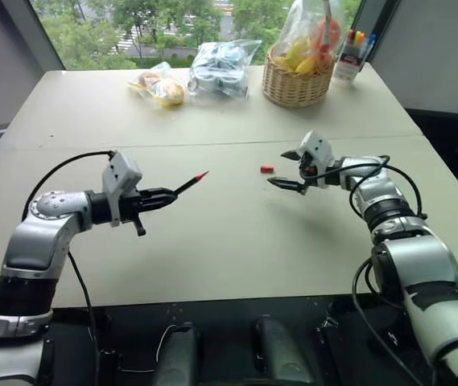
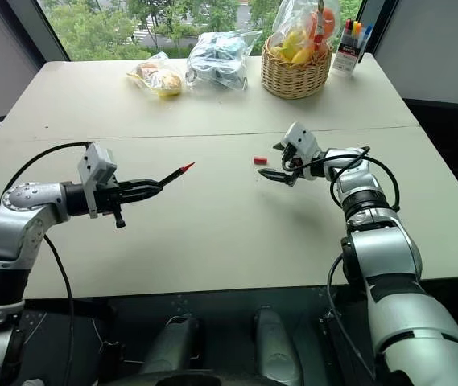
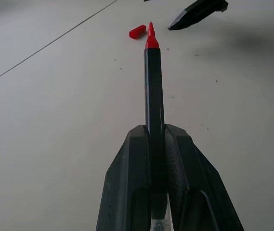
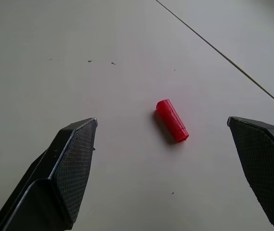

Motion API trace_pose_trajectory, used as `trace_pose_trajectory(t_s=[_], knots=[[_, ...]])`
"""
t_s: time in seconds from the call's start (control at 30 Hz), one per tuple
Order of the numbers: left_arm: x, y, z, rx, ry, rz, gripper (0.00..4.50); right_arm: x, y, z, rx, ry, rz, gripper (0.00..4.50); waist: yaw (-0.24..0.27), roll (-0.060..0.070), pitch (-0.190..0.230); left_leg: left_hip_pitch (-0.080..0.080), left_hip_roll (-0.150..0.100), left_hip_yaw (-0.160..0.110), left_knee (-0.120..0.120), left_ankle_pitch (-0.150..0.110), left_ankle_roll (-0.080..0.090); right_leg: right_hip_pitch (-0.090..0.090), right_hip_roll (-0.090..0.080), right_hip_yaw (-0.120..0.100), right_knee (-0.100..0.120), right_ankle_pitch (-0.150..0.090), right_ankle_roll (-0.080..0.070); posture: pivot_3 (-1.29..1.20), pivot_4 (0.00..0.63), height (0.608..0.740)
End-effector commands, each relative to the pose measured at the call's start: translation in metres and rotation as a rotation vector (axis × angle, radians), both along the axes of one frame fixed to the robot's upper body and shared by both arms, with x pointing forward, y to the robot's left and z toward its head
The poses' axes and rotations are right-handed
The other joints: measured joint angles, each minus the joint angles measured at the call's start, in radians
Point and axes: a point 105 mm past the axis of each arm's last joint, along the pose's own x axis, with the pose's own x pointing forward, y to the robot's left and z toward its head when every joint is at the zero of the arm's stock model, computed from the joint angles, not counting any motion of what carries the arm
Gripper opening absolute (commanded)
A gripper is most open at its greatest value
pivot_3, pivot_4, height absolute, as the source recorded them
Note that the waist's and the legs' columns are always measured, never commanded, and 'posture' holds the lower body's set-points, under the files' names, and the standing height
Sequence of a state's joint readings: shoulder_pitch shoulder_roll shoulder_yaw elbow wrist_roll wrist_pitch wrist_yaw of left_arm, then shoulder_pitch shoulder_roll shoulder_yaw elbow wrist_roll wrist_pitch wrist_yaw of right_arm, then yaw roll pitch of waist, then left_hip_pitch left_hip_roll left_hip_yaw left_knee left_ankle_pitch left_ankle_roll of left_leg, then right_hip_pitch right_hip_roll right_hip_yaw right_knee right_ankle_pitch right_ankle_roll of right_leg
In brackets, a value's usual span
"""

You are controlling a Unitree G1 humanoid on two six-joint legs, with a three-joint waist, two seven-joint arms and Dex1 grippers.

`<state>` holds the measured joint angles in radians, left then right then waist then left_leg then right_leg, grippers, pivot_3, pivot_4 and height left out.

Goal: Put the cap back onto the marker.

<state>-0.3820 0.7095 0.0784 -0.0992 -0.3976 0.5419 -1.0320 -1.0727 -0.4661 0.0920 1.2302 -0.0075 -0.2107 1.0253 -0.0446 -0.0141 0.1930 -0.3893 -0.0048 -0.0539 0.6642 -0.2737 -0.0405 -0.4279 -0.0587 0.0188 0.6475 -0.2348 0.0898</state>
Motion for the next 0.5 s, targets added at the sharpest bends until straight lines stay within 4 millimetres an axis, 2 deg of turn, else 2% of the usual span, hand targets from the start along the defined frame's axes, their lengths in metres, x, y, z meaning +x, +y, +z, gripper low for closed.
trace_pose_trajectory(t_s=[0.03,0.5], knots=[[-0.003,0.003,0.015,-0.002,-0.06,0.013,0.02,0.006,0.004,0.014,0.006,-0.042,-0.012,4.5,0.0,0.0,0.0,0.0,0.0,0.0,0.0,0.0,0.0,0.0,0.0,0.0,0.0,0.0,0.0,0.0,0.15,0.74],[-0.008,0.004,0.014,-0.008,-0.068,0.048,0.02,0.016,0.013,0.006,-0.002,-0.026,-0.104,4.5,-0.001,0.0,0.0,0.0,0.0,0.0,0.0,0.0,0.0,0.0,0.0,0.0,0.0,0.0,0.0,0.0,0.15,0.74]])
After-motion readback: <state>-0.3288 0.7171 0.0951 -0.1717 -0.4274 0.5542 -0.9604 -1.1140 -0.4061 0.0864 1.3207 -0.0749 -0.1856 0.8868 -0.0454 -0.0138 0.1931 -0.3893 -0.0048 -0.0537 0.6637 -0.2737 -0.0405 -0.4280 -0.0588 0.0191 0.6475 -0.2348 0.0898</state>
